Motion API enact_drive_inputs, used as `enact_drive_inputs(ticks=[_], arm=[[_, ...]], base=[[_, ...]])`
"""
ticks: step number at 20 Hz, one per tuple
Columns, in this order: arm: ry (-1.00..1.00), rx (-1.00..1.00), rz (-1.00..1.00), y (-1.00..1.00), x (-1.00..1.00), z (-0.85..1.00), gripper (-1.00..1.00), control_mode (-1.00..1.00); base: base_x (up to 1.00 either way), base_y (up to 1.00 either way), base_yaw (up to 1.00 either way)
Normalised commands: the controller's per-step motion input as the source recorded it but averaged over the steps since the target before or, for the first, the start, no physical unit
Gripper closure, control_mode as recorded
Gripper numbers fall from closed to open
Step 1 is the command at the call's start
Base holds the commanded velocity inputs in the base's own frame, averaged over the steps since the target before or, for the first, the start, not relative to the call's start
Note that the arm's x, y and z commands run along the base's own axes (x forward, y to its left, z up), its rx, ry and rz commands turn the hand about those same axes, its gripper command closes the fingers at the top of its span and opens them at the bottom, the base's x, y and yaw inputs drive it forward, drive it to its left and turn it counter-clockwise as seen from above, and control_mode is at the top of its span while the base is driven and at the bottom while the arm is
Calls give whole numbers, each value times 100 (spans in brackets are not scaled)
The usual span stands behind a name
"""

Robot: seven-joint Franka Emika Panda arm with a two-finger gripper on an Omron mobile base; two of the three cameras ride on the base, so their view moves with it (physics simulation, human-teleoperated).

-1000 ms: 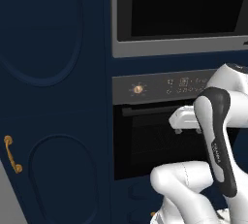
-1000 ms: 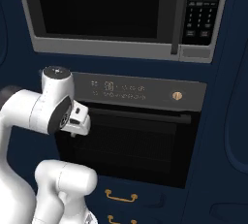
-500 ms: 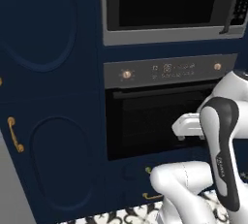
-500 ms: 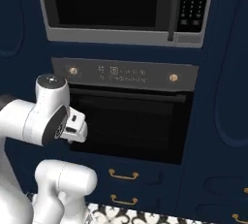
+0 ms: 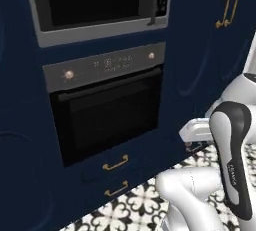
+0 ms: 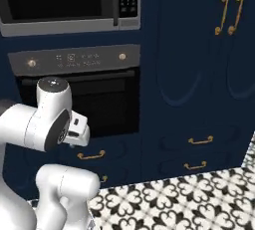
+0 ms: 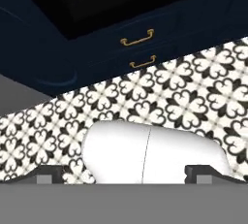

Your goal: Navigate to the stove.

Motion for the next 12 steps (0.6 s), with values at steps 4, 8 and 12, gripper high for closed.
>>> enact_drive_inputs(ticks=[4,8,12], arm=[[0,0,0,0,0,0,-100,100],[0,0,0,0,0,0,-100,100],[0,0,0,0,0,0,-100,100]], base=[[0,0,-95],[0,-3,-92],[0,0,-99]])
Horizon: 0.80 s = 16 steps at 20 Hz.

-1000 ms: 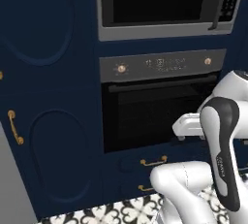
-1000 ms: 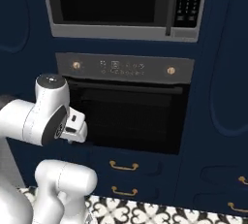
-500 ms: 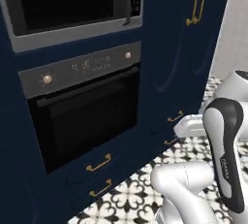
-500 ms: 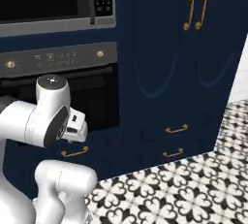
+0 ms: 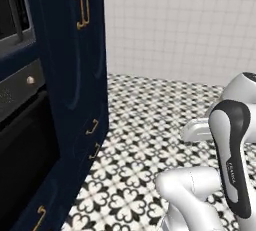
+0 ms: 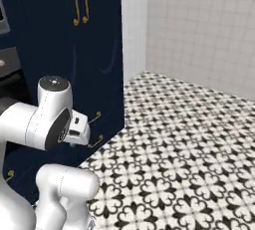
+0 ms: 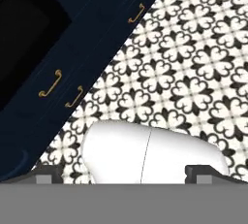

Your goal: Navigate to the stove.

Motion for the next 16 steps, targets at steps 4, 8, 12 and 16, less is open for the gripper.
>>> enact_drive_inputs(ticks=[4,8,12,16], arm=[[0,0,0,0,0,0,-100,100],[0,0,0,0,0,0,-100,100],[0,0,0,0,0,0,-100,100],[0,0,0,0,0,0,-100,100]], base=[[0,1,-100],[30,23,-88],[59,48,-80],[72,52,-76]])
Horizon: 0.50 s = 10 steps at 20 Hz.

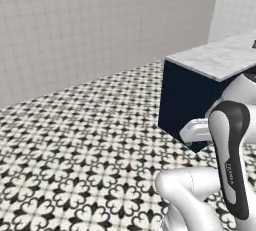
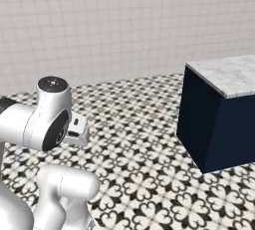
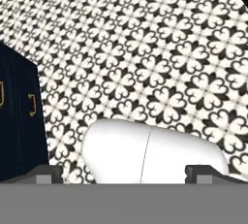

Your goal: Navigate to the stove.

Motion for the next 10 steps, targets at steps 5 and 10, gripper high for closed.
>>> enact_drive_inputs(ticks=[5,10], arm=[[0,0,0,0,0,0,-100,100],[0,0,0,0,0,0,-100,100]], base=[[86,49,-70],[86,56,-72]])
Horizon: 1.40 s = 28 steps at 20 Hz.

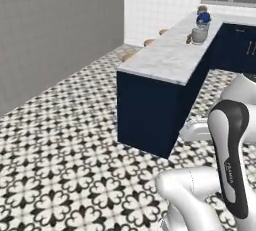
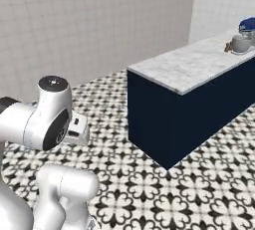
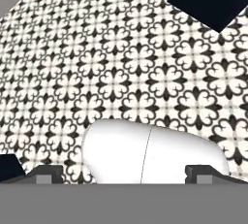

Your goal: Navigate to the stove.

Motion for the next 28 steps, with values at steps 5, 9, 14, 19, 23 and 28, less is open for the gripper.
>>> enact_drive_inputs(ticks=[5,9,14,19,23,28], arm=[[0,0,0,0,0,0,-100,100],[0,0,0,0,0,0,-100,100],[0,0,0,0,0,0,-100,100],[0,0,0,0,0,0,-100,100],[0,0,0,0,0,0,-100,100],[0,0,0,0,0,0,-100,100]], base=[[12,25,-95],[6,1,-93],[72,-2,-52],[100,-45,0],[73,-88,-38],[28,-27,-77]])
